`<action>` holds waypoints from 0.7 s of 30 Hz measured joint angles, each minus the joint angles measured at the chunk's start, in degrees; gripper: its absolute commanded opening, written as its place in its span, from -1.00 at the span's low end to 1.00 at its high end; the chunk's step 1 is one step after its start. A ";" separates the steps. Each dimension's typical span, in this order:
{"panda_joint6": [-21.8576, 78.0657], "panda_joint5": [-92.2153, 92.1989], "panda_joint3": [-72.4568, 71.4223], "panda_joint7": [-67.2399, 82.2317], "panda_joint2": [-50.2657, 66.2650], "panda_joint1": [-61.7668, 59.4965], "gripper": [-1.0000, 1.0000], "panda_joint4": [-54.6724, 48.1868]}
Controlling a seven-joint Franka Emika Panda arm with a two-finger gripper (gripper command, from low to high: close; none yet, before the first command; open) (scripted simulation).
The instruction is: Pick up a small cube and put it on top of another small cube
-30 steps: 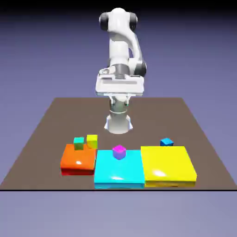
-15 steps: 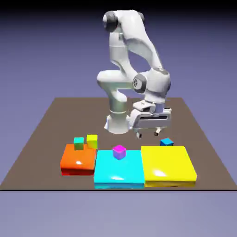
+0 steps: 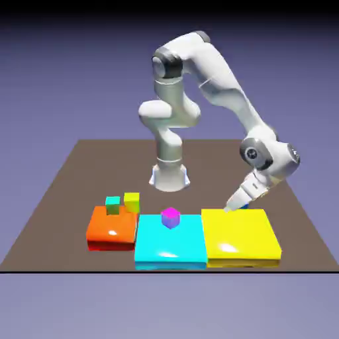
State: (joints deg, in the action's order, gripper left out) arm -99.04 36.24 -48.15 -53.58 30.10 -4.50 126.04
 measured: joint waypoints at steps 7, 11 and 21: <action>15.60 10.17 -8.97 -1.86 14.54 0.38 0.00 -3.86; 24.52 15.99 -14.10 -2.93 22.84 0.60 0.00 -6.06; 46.80 30.52 -26.91 -5.59 43.61 1.14 0.00 -11.57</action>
State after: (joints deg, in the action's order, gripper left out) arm -52.24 66.77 -75.06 -59.18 73.71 -3.36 114.47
